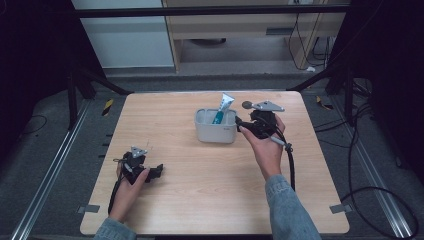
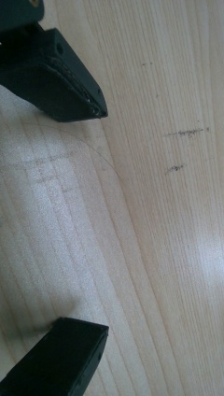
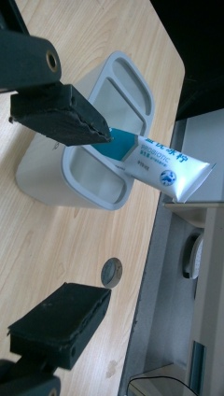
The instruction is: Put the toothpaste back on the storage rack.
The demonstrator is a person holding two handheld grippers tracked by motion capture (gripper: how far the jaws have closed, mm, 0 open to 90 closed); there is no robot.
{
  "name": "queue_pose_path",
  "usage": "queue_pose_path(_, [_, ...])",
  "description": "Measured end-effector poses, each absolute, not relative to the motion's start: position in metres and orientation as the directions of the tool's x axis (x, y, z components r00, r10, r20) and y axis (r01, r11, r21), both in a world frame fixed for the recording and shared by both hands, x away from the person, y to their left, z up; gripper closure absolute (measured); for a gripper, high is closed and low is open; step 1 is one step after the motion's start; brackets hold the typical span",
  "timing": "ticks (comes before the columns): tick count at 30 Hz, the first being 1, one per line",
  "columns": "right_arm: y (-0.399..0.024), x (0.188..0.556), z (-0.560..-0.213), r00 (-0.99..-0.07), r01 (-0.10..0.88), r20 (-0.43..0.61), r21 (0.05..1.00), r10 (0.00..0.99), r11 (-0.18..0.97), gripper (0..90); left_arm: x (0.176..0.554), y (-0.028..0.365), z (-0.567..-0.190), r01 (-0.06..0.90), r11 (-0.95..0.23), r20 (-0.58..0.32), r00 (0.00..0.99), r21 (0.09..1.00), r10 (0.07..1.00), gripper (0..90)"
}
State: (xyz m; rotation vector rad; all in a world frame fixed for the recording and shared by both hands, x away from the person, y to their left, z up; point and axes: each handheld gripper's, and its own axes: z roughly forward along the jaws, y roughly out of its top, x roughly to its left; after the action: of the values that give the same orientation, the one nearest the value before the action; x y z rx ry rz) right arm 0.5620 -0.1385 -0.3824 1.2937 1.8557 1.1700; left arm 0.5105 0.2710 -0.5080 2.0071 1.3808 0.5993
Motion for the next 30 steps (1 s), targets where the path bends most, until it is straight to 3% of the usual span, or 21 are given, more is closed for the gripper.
queue_pose_path(9, [-0.153, 0.556, -0.383, -0.375, 0.461, 0.066, 0.878, 0.924, 0.124, 9.2, 0.511, 0.271, -0.508, 0.654, -0.259, 0.020, 0.349, 0.711, 0.937, 0.0])
queue_pose_path(30, [-0.176, 0.535, -0.395, -0.330, 0.498, -0.034, 0.843, 0.943, 0.205, 6.9, 0.511, 0.271, -0.508, 0.654, -0.260, 0.020, 0.350, 0.710, 0.937, 0.0])
